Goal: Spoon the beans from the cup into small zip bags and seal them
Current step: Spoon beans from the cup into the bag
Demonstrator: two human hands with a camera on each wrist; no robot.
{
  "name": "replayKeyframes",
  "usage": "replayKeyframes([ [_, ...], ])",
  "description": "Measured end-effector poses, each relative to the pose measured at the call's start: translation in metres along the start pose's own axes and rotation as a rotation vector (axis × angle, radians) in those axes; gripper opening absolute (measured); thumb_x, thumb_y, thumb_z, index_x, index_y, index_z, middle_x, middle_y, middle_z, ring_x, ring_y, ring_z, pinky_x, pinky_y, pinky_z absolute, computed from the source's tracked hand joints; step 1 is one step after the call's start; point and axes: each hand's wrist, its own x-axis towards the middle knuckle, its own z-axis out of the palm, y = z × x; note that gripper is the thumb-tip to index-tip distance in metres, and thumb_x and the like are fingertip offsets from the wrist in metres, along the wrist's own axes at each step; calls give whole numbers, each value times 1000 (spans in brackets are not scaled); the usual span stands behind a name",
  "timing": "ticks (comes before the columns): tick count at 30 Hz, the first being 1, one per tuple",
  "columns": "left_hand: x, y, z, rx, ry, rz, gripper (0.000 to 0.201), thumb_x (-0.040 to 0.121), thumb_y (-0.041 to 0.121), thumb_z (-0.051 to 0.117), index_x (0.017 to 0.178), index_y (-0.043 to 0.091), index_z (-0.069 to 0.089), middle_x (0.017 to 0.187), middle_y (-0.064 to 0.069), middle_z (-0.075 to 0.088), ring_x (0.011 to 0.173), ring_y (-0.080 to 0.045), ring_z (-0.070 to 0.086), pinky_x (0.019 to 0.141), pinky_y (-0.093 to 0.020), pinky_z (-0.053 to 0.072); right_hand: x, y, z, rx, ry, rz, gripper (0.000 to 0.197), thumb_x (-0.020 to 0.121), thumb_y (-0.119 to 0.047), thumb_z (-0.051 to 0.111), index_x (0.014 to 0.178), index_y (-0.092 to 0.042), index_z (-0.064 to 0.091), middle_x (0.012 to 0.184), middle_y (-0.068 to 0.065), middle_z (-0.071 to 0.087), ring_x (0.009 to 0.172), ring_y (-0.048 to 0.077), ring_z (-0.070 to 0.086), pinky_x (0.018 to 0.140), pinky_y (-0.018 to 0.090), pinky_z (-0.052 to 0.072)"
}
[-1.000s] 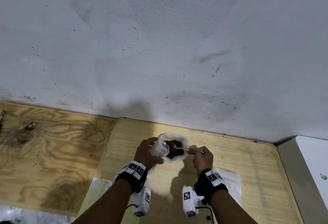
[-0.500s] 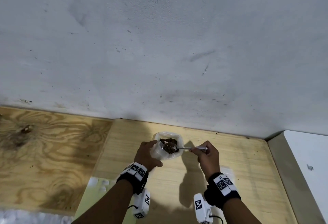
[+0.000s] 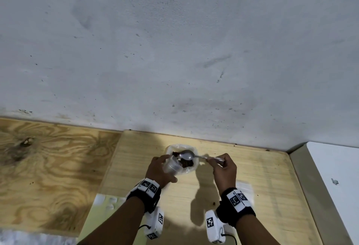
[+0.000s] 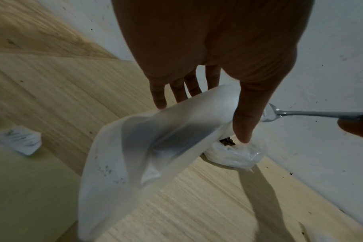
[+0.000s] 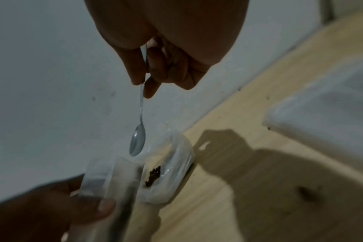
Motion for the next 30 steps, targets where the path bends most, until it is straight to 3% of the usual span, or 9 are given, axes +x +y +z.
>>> replayKeyframes([
  [5, -4, 2, -6, -50, 26, 8, 90, 51, 19, 88, 131, 25, 49, 125, -4, 49, 108, -22, 56, 85, -28, 49, 6, 3, 7, -61, 106, 232, 32, 65, -15, 76, 46, -21, 50, 51, 4, 47, 52, 22, 44, 56, 33, 40],
  [8, -9, 6, -9, -101, 42, 41, 95, 43, 28, 86, 130, 25, 48, 124, -4, 52, 106, -21, 56, 86, -30, 49, 3, 2, 10, -113, -20, 313, 30, 70, -15, 76, 51, -17, 53, 48, 5, 47, 48, 22, 43, 54, 32, 37],
  [10, -12, 9, -9, -145, 76, 81, 99, 37, 37, 81, 130, 25, 49, 122, -3, 55, 103, -18, 57, 83, -28, 48, 1, 2, 9, -234, -143, 312, 19, 74, -21, 78, 66, -15, 61, 63, 1, 59, 63, 22, 55, 63, 31, 43],
  [14, -17, 16, -8, -202, 145, 187, 105, 33, 52, 76, 131, 25, 49, 118, 3, 55, 101, -15, 58, 82, -27, 49, -9, -10, 9, -402, -118, 10, 25, 83, -30, 74, 105, -27, 63, 105, -8, 58, 99, 15, 57, 85, 30, 46],
  [19, -18, 26, -1, -156, 160, 308, 109, 35, 60, 79, 132, 21, 49, 118, 4, 56, 99, -10, 57, 76, -7, 40, -23, -38, 20, -332, -514, -224, 13, 82, -40, 71, 95, -44, 68, 96, -13, 67, 91, 3, 63, 70, 18, 47],
  [22, -17, 26, 2, -138, 145, 316, 113, 37, 55, 88, 136, 21, 46, 121, 5, 53, 101, -10, 56, 83, -13, 46, -17, -41, 22, -507, -494, -284, 11, 75, -41, 76, 75, -45, 65, 83, -18, 67, 82, 0, 63, 70, 24, 49],
  [25, -19, 32, -3, -295, 121, 204, 83, 58, 33, 91, 130, 25, 51, 114, 5, 58, 98, -14, 60, 76, -18, 53, -9, -40, 20, -448, -383, -269, 15, 78, -26, 77, 72, -35, 66, 75, -17, 68, 74, 2, 63, 63, 26, 46],
  [28, -19, 37, -8, -361, 194, 146, 17, 81, 22, 75, 96, 17, 69, 87, 2, 69, 81, -18, 65, 63, -14, 49, -9, -40, 16, -338, -302, -260, 22, 79, -14, 76, 76, -34, 66, 80, -10, 69, 76, 10, 64, 65, 35, 52],
  [30, -20, 38, -9, -378, 209, 141, 9, 84, 20, 71, 78, 14, 69, 74, 4, 69, 72, -17, 63, 60, -14, 46, -12, -40, 15, -237, -272, -217, 28, 79, -10, 76, 90, -34, 65, 82, -4, 68, 71, 9, 62, 65, 28, 52],
])
